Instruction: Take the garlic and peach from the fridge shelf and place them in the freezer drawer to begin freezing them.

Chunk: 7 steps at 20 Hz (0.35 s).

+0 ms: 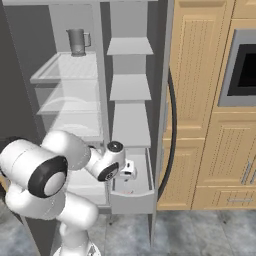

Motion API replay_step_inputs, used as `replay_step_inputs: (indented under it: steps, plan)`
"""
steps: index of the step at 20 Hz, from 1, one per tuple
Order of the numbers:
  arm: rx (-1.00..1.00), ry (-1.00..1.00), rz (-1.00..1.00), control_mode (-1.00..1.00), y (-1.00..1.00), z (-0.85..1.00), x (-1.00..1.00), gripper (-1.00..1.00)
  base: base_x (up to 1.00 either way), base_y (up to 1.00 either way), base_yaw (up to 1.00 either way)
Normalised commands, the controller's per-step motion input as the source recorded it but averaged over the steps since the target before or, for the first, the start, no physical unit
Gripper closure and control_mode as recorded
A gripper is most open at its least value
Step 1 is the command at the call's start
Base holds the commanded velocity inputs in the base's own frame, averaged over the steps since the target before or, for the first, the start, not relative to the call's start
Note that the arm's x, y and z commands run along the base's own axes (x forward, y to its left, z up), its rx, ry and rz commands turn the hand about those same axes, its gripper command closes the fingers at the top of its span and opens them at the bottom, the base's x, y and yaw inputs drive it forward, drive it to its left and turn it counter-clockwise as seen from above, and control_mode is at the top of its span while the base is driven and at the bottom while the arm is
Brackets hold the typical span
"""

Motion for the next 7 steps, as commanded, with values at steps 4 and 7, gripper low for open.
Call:
replay_step_inputs:
  steps: [4,7]
  plan:
    - [0.04,0.00,-0.05,-1.00,-0.01,0.91,-0.01,-1.00,0.00,0.00,0.00]
    - [0.04,0.00,-0.03,-1.00,0.00,0.64,-0.10,-1.00,0.00,0.00,0.00]
